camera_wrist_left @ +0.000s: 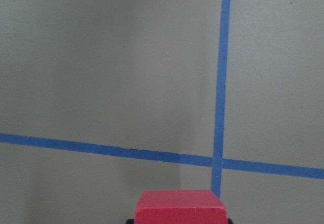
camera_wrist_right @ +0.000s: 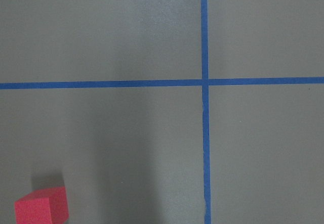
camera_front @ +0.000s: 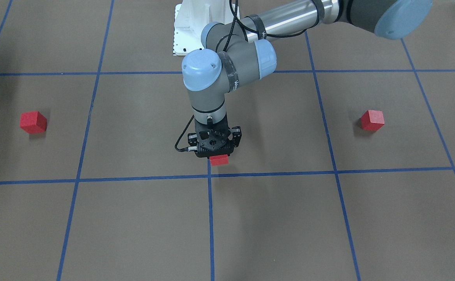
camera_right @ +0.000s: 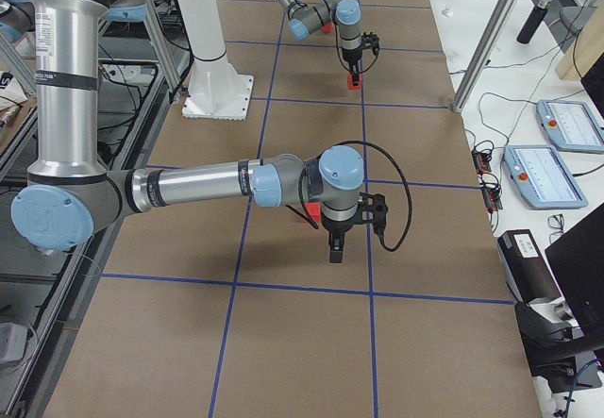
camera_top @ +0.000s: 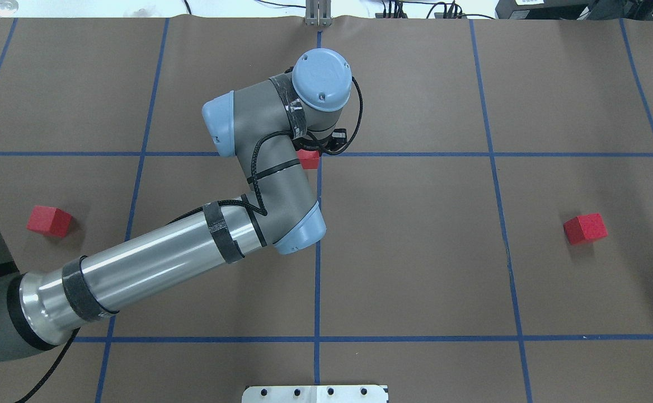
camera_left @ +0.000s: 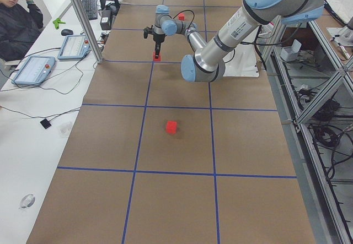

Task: Form red blocks into L shape at center
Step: 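Carry the red cube farther out and lower it at the grid center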

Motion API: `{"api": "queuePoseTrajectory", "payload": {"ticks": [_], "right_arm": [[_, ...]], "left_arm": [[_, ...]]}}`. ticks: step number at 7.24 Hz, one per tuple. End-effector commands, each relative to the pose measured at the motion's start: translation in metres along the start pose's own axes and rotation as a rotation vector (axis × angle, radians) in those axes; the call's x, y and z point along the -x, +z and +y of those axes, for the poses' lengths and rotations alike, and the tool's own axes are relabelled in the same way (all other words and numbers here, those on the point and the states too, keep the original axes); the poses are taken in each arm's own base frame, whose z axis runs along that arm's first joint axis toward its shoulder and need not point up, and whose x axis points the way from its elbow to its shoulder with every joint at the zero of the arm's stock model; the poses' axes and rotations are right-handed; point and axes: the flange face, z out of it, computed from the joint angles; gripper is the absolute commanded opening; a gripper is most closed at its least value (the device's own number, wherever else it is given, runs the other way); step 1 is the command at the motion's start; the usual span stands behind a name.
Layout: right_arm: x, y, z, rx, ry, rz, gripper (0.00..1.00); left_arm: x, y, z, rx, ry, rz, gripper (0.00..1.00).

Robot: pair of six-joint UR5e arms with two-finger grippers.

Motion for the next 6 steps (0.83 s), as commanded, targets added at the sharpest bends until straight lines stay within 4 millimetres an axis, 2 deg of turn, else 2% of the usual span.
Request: {"api": "queuePoseTrajectory", "payload": {"ticks": [1,3,6], "right_arm": [[0.005,-0.005,0.0,-0.009,-0.008,-0.004,0.99],[0.005,-0.005,0.0,-0.009,-0.01,-0.004,0.99],[0.004,-0.004,0.0,-0.008,-0.009,-0.002,0.99]], "left_arm": [[-0.008,0.009,0.007,0.003,0.017,0.02,0.0],[-0.009,0.027,0.004,-0.009,0.015,0.05,0.0],[-0.009,0.027,0.004,-0.007,0.014,0.05,0.0]]}}
